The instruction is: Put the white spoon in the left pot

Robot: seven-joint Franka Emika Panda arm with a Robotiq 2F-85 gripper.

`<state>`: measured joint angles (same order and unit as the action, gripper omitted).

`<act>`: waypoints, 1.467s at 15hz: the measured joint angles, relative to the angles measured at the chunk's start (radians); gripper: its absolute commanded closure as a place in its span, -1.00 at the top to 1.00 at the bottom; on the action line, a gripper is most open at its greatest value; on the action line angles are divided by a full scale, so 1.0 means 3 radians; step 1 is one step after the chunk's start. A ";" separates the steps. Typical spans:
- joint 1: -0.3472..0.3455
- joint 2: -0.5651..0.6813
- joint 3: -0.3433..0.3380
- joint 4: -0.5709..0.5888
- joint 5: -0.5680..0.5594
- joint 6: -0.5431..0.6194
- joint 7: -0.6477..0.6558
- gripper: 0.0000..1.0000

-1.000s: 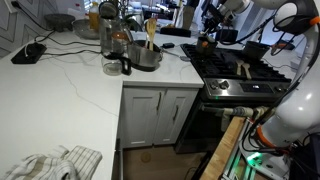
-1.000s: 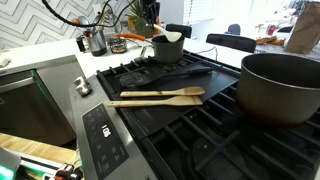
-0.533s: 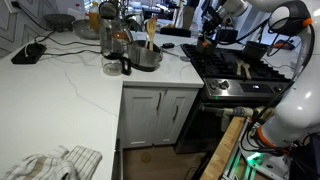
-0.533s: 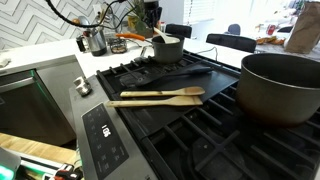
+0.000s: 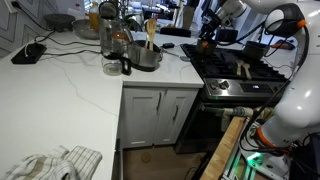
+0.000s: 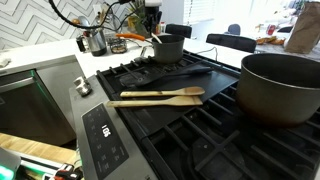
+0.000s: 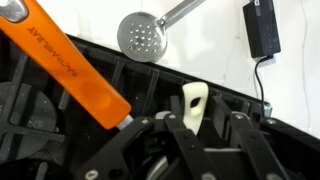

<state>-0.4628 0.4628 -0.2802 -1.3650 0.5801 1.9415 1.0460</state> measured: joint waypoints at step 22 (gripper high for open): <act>0.1187 -0.1472 0.0520 -0.1200 -0.1884 -0.0613 -0.0836 1.00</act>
<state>-0.1067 0.0212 -0.1241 -1.7252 0.0150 1.7576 0.7953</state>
